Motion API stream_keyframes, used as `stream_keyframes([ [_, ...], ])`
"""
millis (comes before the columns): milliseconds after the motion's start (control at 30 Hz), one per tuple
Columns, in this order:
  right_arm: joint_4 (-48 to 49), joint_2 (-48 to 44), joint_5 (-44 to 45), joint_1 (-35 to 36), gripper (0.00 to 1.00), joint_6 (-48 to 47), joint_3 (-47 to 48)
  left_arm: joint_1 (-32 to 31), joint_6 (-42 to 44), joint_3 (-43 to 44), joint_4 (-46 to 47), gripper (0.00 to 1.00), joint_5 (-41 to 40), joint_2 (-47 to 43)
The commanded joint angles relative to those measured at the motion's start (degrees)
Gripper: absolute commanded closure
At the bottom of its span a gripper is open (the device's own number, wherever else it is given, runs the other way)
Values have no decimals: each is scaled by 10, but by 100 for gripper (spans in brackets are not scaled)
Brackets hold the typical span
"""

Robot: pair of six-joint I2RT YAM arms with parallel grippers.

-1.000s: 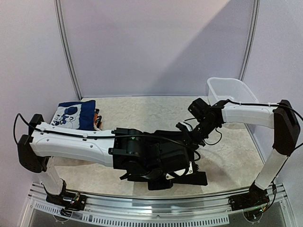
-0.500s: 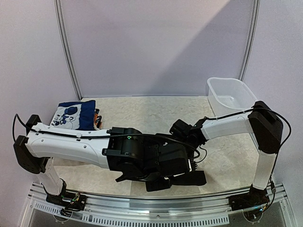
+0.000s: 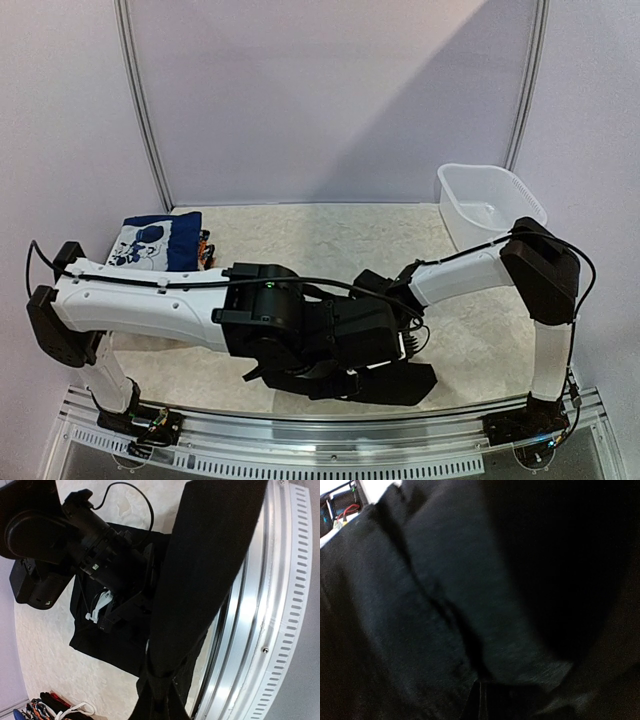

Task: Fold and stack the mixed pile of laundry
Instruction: Fold the 2/3-rectangle-folded shirt at the center of the board.

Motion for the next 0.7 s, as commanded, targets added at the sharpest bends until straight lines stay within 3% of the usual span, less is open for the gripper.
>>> stream_keyframes([
  [0, -69, -19, -21, 3, 100, -52, 34, 18, 26, 19, 13, 100, -10, -21],
  [200, -123, -8, 34, -9, 100, -73, 95, 36, 63, 25, 16, 100, -7, -22],
  [333, -122, -20, 76, -61, 100, -50, 116, 43, 77, 28, 12, 100, -1, -22],
  [667, -152, -85, 127, -138, 100, -70, 55, 69, 105, 31, 13, 100, 12, -26],
])
